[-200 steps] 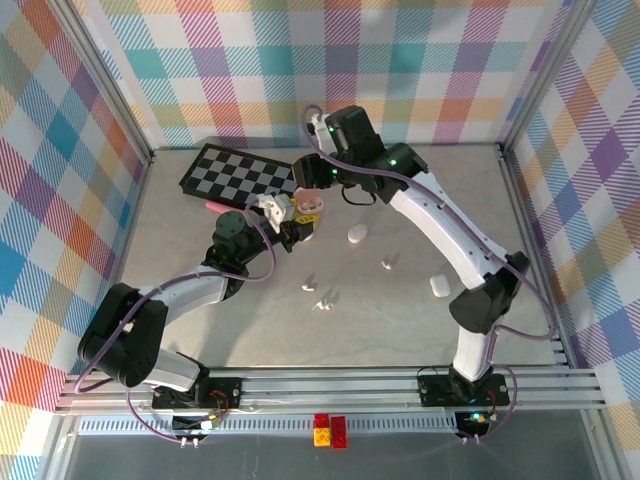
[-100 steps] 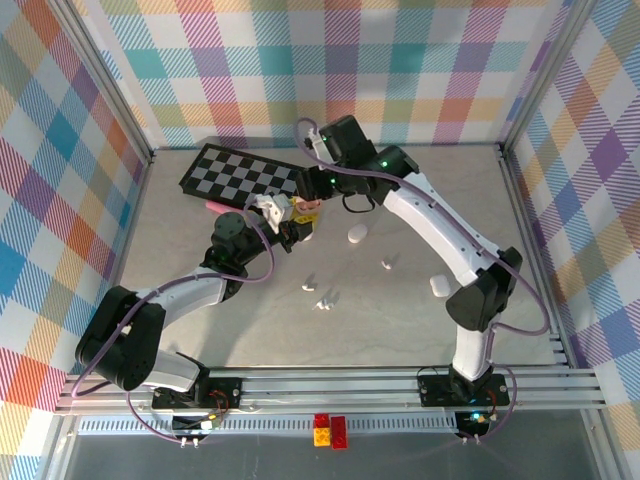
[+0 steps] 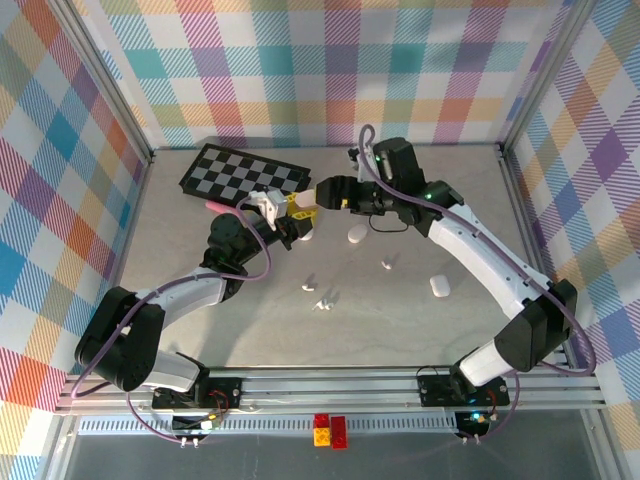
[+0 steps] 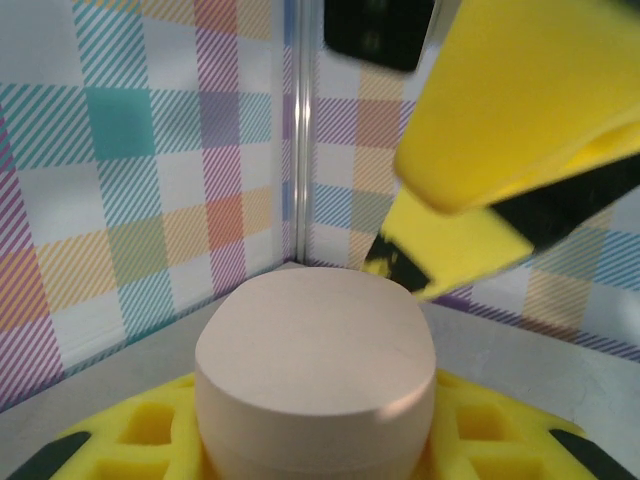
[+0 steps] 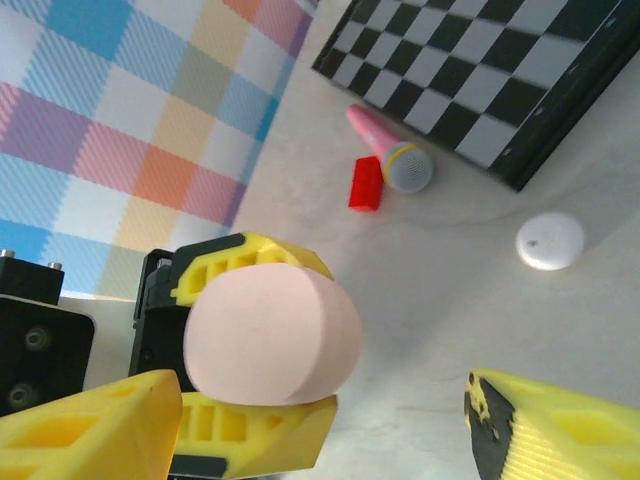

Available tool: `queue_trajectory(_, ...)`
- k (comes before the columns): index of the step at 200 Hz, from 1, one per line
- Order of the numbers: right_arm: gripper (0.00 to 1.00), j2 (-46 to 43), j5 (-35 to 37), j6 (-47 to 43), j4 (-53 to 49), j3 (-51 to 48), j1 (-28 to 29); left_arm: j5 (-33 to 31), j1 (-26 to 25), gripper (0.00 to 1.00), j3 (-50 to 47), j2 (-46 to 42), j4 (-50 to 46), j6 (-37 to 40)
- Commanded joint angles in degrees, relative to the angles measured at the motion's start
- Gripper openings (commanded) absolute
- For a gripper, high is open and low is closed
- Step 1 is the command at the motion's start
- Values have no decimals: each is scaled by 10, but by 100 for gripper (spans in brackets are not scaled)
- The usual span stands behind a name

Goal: Insert wireless bluetooth earbuds into charging case

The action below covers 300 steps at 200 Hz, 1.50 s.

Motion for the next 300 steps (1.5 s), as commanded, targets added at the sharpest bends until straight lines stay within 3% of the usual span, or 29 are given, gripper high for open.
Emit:
queue_trajectory(1, 75, -2, -139, 113, 152, -43, -3, 29, -5, 18, 15, -5, 61, -33)
queue_trajectory(21, 72, 3, -177, 149, 207, -61, -4, 44, -5, 18, 21, 1, 78, -47)
queue_trajectory(45, 61, 15, -201, 184, 250, -65, -5, 56, -5, 18, 21, 5, 96, -55)
queue_trajectory(115, 32, 16, -192, 195, 260, -75, -9, 57, -5, 19, 5, -11, 79, -38)
queue_trajectory(128, 28, 11, -187, 191, 258, -82, -9, 57, -5, 26, 5, -14, 69, -32)
queue_trajectory(166, 21, -24, -123, 165, 251, -129, -21, 50, -5, 73, 2, -40, 3, 0)
queue_trajectory(193, 20, -51, -70, 152, 242, -194, -48, 44, -5, 92, 3, -74, -112, 25)
queue_trajectory(214, 19, -70, -15, 135, 227, -256, -69, 34, -6, 100, 2, -102, -211, 47)
queue_trajectory(250, 17, -72, 85, 110, 206, -338, -86, -26, -22, 100, -13, -136, -319, 63)
queue_trajectory(300, 17, 10, 118, 87, 242, -358, -82, -68, -39, 100, -6, -129, -379, 43)
